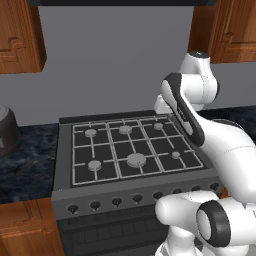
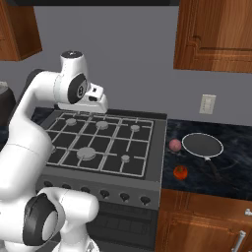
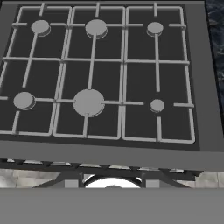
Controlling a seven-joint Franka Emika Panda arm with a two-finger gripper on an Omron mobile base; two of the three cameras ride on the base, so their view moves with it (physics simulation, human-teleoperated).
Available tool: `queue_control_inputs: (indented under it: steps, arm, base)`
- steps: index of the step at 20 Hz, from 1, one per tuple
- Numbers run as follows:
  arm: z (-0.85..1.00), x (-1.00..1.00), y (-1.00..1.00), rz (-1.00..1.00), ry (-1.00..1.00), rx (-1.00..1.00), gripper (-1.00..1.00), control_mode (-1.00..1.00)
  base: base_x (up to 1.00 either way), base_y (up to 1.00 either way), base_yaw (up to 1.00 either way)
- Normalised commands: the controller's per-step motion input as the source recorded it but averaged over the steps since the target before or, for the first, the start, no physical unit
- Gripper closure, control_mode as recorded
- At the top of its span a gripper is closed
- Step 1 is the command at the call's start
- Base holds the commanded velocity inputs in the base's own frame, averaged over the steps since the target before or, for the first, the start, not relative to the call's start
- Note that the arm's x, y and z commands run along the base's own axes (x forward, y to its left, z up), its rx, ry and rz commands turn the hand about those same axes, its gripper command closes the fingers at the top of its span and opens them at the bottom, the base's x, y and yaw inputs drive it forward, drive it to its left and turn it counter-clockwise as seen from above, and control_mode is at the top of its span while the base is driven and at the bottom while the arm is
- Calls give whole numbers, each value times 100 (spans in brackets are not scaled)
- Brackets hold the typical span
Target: Place the pan on the front right burner on the stove. Then place the tomato and the onion in the pan and turn on the front right burner.
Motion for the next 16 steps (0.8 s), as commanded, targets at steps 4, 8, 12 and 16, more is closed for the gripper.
queue_control_inputs:
  steps: [4,8,12,16]
  arm:
    - [0,0,-3,0,-2,0,-100,-100]
    - [0,0,-22,0,-1,0,-100,-100]
    - [0,0,-38,0,0,0,-100,-100]
    - [0,0,-48,0,0,0,-100,-100]
  base:
    - [0,0,0]
    - [0,0,0]
    - [0,0,0]
    - [0,0,0]
